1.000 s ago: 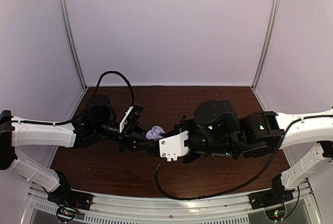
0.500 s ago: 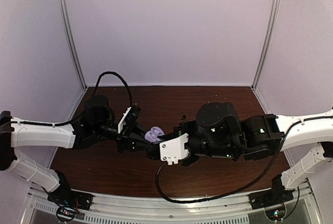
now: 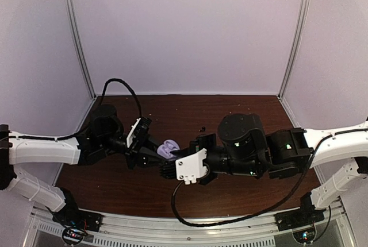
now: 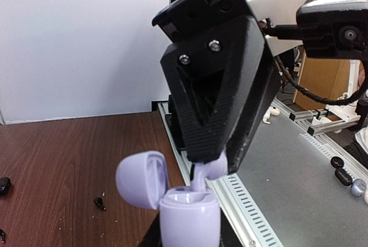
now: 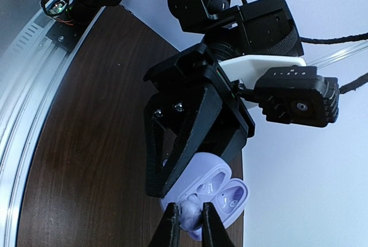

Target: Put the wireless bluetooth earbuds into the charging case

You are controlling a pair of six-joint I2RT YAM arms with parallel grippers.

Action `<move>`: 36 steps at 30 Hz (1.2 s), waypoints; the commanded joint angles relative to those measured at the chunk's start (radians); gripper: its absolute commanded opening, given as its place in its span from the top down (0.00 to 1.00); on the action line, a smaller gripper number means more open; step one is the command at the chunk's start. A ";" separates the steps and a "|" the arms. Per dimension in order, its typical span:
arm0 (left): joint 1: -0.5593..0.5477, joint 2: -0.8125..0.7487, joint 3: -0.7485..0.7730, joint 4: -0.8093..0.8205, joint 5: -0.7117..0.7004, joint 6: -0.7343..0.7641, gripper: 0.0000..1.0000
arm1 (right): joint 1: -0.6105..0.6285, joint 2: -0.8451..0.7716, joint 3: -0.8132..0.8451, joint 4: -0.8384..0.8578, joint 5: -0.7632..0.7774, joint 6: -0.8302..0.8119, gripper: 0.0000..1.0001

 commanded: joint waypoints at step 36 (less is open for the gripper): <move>0.007 -0.013 -0.134 0.499 -0.100 -0.215 1.00 | -0.018 -0.078 -0.098 0.206 0.006 0.013 0.36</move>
